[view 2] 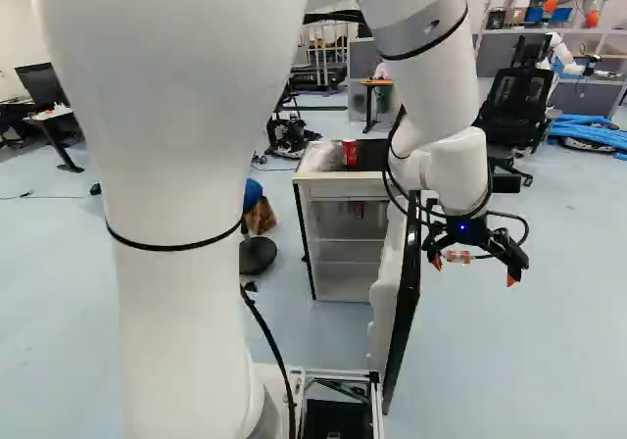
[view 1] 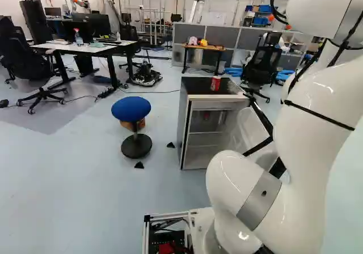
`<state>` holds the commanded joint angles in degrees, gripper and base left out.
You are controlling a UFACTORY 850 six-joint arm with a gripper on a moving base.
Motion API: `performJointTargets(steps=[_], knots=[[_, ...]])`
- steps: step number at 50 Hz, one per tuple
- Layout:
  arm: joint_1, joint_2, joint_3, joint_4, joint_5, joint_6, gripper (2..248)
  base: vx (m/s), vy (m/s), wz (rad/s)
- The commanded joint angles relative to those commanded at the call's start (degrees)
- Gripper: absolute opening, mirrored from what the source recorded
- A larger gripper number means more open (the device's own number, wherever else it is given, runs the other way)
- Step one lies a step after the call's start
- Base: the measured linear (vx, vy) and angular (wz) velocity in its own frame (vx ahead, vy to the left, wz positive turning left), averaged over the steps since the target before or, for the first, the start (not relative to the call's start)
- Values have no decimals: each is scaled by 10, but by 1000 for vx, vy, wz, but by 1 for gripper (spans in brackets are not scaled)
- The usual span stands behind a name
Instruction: Grab a drink from the fridge
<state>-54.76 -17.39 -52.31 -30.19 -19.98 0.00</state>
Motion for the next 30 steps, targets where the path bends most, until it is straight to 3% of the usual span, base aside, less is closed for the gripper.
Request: performJointTargets(steps=[30], knots=[[40, 59, 73, -89, 34, 0, 247, 0, 0, 0]])
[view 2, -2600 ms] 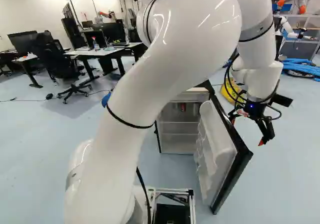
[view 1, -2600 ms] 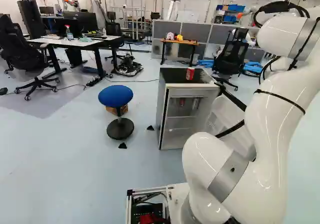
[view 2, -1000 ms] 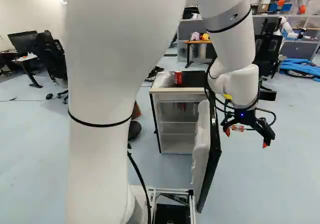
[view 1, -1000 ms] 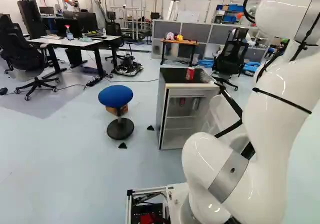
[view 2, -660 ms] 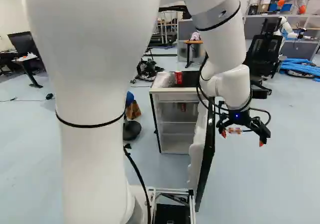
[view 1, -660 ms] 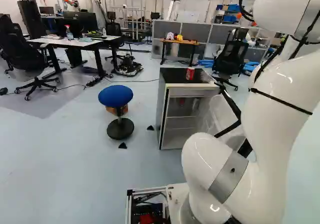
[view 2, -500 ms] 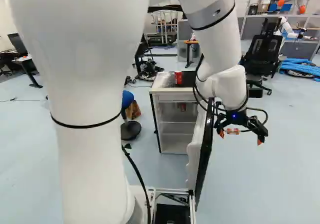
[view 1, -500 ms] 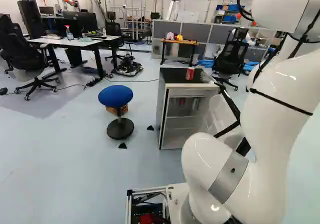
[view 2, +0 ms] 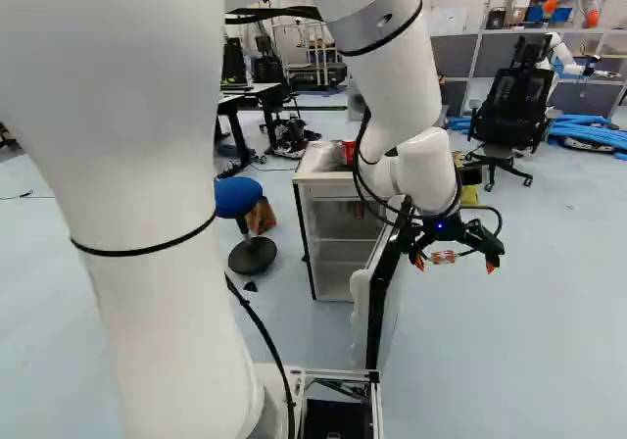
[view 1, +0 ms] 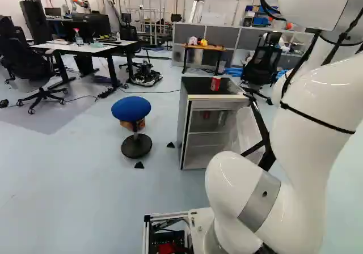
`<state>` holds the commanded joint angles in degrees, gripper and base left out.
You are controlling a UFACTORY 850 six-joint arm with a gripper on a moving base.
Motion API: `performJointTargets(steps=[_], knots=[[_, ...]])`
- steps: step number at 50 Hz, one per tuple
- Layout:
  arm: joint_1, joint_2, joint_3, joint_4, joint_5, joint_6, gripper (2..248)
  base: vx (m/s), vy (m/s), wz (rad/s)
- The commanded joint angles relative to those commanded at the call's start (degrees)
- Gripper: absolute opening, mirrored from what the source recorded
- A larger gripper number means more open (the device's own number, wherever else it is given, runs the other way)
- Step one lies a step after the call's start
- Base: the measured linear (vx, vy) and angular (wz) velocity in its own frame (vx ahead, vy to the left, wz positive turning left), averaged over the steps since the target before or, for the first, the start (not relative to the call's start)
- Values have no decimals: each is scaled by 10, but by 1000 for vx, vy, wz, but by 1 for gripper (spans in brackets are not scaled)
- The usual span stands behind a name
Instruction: Grab a drink from the fridge
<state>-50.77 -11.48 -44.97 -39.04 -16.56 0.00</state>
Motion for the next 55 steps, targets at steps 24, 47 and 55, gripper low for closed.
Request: performJointTargets(steps=[24, 47, 55], knots=[[45, 32, 38, -68, 16, 0, 247, 0, 0, 0], [95, 53, 62, -79, 30, 0, 247, 0, 0, 0], [113, 59, 68, -79, 30, 0, 247, 0, 0, 0]])
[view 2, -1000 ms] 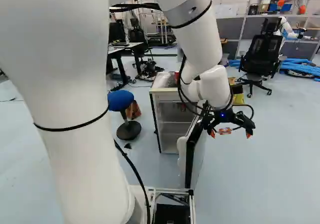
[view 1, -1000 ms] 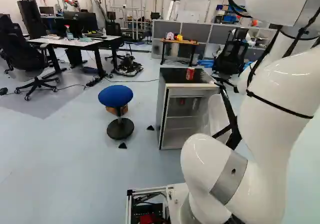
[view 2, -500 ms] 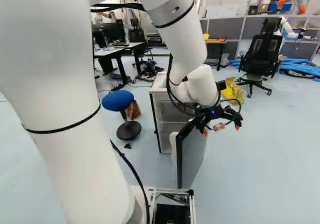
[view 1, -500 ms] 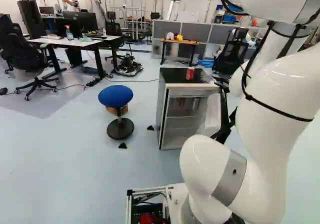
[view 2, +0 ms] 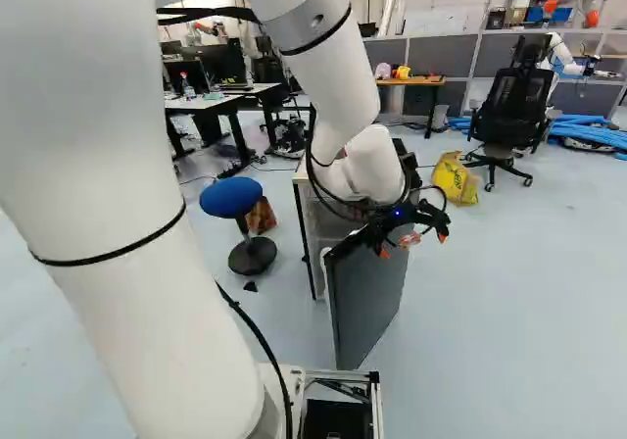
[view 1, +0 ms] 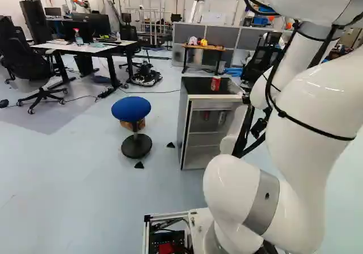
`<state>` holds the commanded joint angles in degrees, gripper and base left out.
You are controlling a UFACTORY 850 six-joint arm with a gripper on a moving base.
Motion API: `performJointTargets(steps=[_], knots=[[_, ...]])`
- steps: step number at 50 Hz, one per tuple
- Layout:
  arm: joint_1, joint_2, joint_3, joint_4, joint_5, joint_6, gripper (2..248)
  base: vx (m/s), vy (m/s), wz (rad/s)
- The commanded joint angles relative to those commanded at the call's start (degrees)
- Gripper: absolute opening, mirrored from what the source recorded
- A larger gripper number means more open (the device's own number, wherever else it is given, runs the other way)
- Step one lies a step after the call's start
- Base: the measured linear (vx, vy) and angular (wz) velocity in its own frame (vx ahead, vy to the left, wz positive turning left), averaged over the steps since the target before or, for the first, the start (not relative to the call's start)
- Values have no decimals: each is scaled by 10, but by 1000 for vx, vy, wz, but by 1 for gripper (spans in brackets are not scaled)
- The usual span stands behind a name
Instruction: Grab a drink from the fridge
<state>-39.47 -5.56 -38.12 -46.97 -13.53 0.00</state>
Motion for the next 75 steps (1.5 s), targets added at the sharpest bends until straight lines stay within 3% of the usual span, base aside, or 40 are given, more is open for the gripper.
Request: performJointTargets(steps=[40, 75], knots=[[81, 6, 7, 4, 0, 0, 247, 0, 0, 0], [147, -3, -3, 67, 0, 0, 247, 0, 0, 0]])
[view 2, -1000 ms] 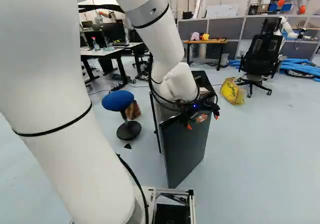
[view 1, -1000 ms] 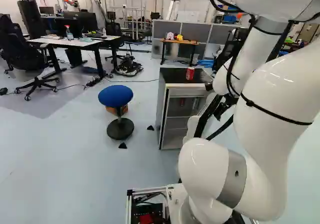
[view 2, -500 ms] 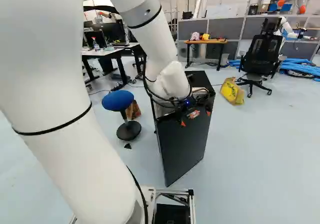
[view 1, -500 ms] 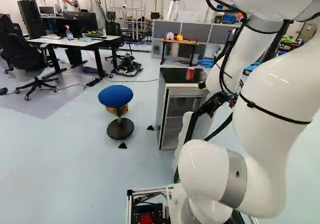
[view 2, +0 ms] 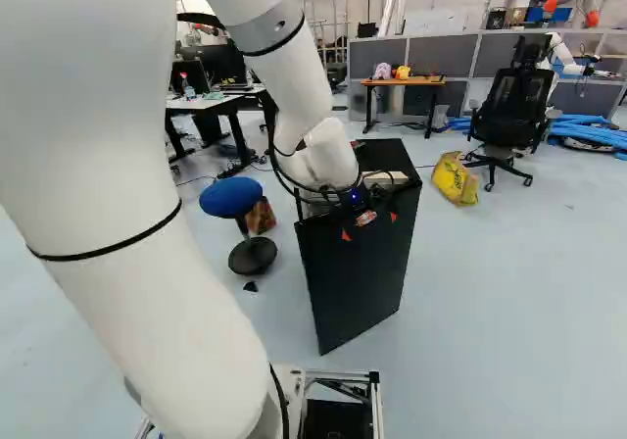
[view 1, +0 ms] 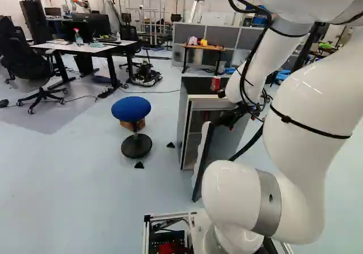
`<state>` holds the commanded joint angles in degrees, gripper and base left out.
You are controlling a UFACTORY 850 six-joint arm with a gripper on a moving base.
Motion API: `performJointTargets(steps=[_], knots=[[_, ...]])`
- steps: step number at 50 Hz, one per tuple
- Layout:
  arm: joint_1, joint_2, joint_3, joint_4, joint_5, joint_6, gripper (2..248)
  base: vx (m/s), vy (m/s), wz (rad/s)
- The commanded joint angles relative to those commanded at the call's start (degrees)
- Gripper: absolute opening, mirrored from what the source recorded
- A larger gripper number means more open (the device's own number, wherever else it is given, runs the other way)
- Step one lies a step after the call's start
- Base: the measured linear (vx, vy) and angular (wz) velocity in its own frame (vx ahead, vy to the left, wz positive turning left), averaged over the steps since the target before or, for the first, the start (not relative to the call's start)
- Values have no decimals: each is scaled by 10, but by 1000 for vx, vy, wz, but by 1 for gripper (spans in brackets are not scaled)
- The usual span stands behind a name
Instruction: Grab a drink from the fridge
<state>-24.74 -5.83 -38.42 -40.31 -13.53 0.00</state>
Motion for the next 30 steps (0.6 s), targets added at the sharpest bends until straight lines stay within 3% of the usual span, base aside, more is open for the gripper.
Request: performJointTargets(steps=[30], knots=[[44, -18, -21, 86, 0, 0, 247, 0, 0, 0]])
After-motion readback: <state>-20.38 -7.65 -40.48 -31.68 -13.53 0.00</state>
